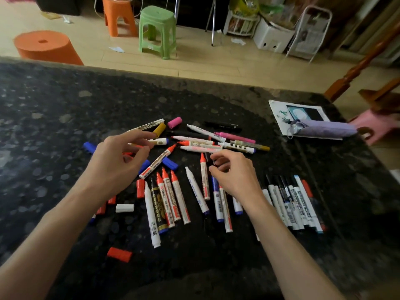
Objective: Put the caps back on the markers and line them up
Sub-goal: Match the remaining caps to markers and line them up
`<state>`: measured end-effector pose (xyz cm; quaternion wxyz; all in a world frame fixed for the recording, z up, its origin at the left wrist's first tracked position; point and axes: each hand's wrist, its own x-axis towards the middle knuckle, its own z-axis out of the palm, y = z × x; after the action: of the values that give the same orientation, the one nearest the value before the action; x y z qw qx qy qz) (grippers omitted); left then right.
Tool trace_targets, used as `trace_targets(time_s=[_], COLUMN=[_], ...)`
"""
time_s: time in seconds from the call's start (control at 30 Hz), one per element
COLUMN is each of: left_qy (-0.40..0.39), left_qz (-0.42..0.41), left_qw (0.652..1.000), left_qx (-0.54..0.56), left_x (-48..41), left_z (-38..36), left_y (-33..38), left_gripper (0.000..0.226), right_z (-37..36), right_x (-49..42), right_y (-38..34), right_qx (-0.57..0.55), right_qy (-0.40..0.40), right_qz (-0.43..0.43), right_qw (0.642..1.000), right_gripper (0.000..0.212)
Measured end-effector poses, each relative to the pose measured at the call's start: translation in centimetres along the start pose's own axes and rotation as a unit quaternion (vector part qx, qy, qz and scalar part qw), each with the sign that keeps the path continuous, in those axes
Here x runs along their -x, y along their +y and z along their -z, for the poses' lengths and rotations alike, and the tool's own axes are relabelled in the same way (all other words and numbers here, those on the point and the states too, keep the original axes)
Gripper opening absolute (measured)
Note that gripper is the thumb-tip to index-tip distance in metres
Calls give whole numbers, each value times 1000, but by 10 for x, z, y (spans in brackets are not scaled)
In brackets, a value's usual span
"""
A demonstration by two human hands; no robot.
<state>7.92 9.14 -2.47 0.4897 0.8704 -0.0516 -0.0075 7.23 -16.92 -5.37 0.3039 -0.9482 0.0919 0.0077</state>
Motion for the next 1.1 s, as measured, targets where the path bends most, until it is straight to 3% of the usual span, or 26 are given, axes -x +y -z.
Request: trace_targets(time_s=[0.23,0.5,0.6,0.77,0.87,1.0,1.1], left_qy=[-9,-1,7,13,24,33,23], left_qz=[-9,-34,-34,-28,-15,-9,0], left_qw=[1000,999,999,999,999,999,1000], left_qx=[0,23,23,21,25,9,-5], left_x=[-1,-2,-3,-6,-7,-7,-8], left_z=[-4,-4,-2,3,6,7,7], left_y=[0,2,1,-3,-6,-7,-10], left_gripper=[36,39,40,39,39,39,37], right_z=[8,1,1,2,-5,-12,-15], right_x=[-12,-50,-83,-136,-155,-160,-149], right_y=[14,7,4,-5,-9,-10,-17], right_qx=[-53,-150,-104,104,199,241,153], right_qy=[23,41,67,90,45,38,93], right_qz=[-18,29,41,54,19,24,93], right_qw=[998,987,992,989,979,970,980], right_gripper=[30,32,36,34,33,30,27])
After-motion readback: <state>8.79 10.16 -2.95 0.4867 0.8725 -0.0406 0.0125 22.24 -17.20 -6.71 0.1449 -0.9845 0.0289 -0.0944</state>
